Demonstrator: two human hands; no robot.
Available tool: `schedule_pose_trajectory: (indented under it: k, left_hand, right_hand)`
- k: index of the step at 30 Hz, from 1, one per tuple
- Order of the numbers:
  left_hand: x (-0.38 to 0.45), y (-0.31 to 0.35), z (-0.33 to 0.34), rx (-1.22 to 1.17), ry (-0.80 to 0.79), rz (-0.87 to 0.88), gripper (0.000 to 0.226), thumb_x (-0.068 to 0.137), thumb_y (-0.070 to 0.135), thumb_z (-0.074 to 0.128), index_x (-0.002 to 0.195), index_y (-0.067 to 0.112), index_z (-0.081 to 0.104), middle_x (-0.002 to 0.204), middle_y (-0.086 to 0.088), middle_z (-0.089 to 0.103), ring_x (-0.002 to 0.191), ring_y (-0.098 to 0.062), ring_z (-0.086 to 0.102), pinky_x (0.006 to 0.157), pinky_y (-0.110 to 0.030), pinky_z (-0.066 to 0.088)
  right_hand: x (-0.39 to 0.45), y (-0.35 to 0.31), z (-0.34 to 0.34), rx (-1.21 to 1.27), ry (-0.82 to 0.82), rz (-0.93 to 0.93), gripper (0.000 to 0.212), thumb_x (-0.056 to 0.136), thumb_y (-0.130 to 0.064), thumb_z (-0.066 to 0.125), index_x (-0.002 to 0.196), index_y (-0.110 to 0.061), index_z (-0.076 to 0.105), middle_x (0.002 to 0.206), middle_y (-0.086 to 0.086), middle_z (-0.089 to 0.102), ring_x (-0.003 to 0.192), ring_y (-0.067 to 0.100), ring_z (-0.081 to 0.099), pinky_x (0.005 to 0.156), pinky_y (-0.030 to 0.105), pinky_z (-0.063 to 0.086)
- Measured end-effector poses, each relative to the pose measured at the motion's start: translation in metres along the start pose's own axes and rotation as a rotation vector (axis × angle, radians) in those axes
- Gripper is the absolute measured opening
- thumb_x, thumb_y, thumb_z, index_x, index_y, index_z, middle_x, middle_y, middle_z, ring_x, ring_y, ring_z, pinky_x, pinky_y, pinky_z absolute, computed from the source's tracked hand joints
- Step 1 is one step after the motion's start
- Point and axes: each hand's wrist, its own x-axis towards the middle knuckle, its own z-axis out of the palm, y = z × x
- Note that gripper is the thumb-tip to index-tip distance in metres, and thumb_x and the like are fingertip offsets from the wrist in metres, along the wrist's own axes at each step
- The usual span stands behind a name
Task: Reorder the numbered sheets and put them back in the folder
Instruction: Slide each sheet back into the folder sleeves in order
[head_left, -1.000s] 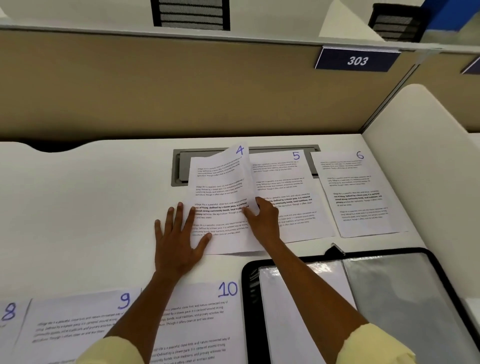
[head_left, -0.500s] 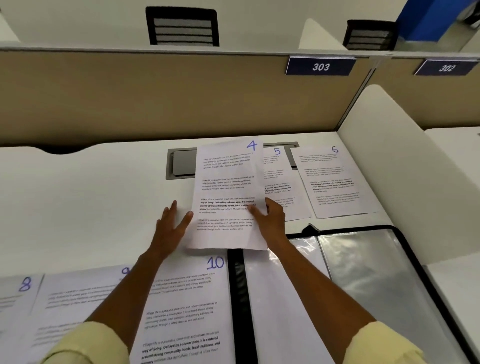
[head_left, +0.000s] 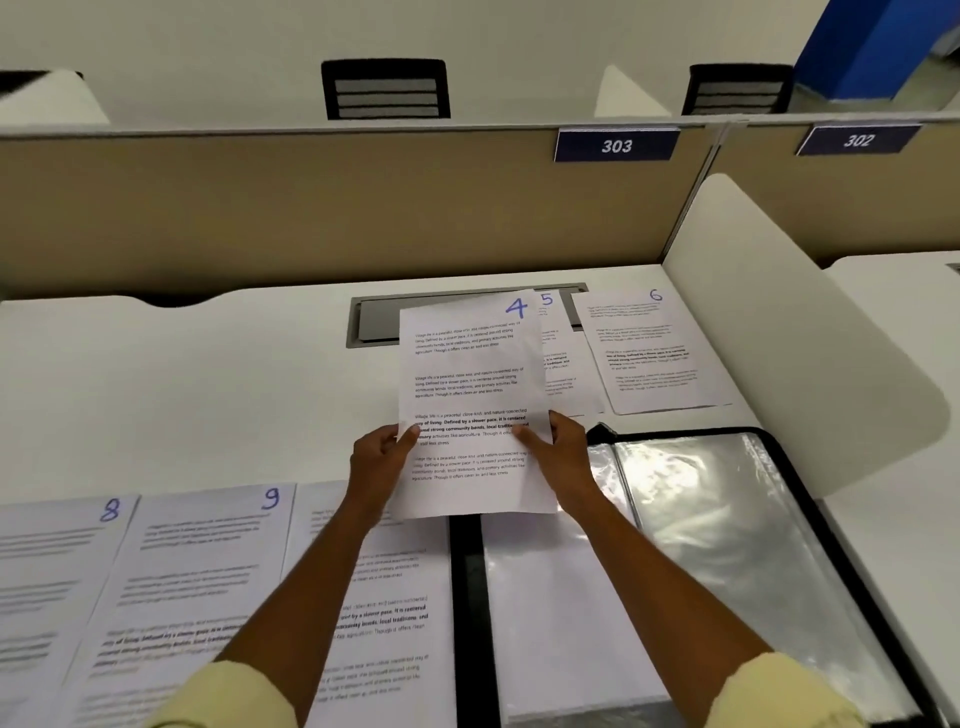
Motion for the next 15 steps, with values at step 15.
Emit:
schedule_pose_trajectory:
  k: [15]
  left_hand:
    - [-0.116, -0.042, 0.002, -0.134, -0.035, -0.109, 0.029, 0.085, 0.023, 0.076, 0.084, -0.003, 0.065, 0.079, -0.012, 0.058, 0.072, -0.021, 0.052, 0.066, -0.036, 0.044]
  right_hand:
    - [-0.125, 0.023, -0.042, 0.088, 0.002, 0.027, 0.013, 0.087, -0.013, 0.077, 0.098, -0.017, 0.073, 0.092, -0.003, 0.077, 0.081, 0.013, 0.075, 0.065, 0.023, 0.057]
